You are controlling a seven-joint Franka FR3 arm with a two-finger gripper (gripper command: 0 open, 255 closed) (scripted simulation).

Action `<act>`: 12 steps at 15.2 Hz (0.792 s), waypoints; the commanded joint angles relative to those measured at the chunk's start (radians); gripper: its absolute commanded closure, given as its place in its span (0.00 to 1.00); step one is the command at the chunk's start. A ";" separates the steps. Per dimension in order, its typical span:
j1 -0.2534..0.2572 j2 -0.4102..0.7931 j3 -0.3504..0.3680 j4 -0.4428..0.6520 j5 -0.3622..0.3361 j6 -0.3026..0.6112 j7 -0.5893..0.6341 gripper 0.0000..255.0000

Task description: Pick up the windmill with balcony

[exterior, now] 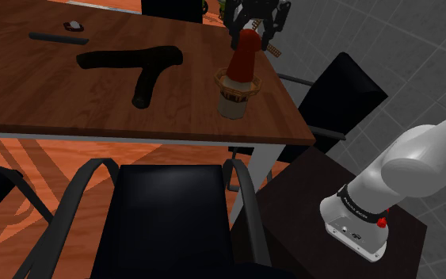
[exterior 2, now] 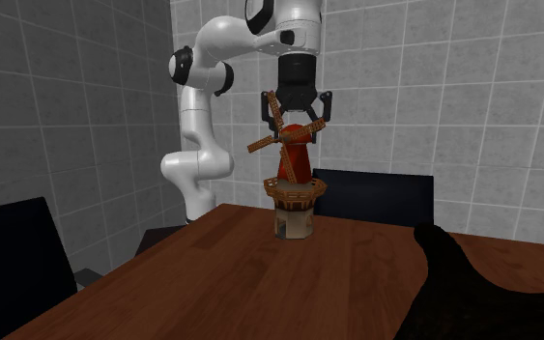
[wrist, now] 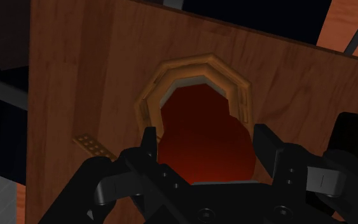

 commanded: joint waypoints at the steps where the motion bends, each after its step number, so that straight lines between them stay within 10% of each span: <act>1: 0.000 0.000 0.000 -0.003 0.000 0.001 0.000 1.00; 12: -0.003 0.020 0.000 0.085 -0.007 -0.068 0.006 1.00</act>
